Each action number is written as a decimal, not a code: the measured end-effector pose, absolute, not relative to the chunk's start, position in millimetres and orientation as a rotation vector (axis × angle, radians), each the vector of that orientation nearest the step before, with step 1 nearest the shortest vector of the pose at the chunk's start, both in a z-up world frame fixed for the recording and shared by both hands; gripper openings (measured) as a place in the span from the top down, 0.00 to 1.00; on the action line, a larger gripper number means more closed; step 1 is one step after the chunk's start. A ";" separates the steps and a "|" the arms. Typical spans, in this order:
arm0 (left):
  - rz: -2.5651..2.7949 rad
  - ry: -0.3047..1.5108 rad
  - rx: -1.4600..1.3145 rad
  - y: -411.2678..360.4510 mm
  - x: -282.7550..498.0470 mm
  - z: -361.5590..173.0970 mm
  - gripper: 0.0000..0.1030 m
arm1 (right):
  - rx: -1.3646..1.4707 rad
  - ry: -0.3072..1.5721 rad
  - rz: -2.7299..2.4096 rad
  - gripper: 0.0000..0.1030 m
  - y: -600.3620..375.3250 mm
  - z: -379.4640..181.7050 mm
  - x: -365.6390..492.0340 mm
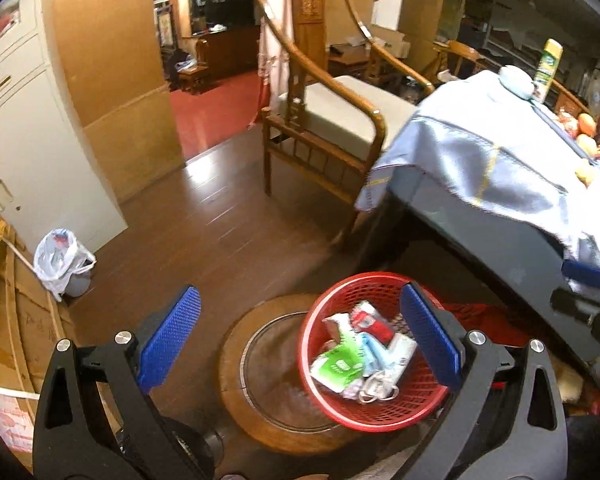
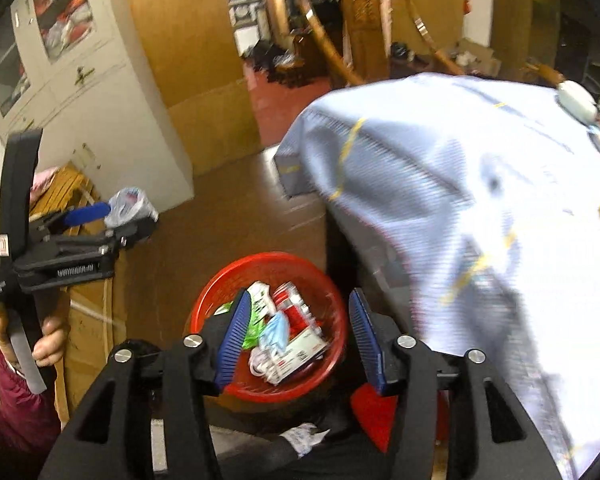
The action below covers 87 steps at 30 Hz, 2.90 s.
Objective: Collect trash
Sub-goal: 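Raise both tools back over the table, then grasp the yellow mesh fruit net with the left tool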
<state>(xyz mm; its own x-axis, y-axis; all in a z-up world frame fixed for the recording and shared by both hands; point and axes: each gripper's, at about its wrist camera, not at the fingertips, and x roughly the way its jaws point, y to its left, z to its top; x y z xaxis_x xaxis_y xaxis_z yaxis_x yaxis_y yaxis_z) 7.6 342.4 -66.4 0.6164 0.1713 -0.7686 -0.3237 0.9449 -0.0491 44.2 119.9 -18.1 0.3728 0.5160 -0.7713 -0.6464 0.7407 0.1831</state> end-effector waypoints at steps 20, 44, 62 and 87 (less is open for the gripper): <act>-0.048 0.818 0.015 145.0 60.6 -13.7 0.07 | 0.093 0.670 0.284 0.14 -150.7 36.7 48.8; -0.266 0.948 0.065 -44.8 305.8 -18.9 0.07 | 0.359 0.756 -0.115 0.10 -359.6 -13.7 176.1; -0.246 0.990 0.162 -79.2 343.6 -62.3 0.05 | 0.291 0.877 -0.152 0.09 -353.4 -58.0 210.2; -0.250 0.995 0.171 -82.7 343.4 -61.7 0.05 | 0.289 0.948 -0.158 0.09 -352.1 -78.1 222.2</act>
<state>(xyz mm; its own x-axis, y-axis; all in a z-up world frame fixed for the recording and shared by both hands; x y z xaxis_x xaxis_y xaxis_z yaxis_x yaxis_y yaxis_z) 343.4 -82.7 -61.7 0.5192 -0.1295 -0.8448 0.2853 0.9580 0.0284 222.2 -352.1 -78.1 0.5754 -0.0062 -0.8178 0.2585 0.9501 0.1746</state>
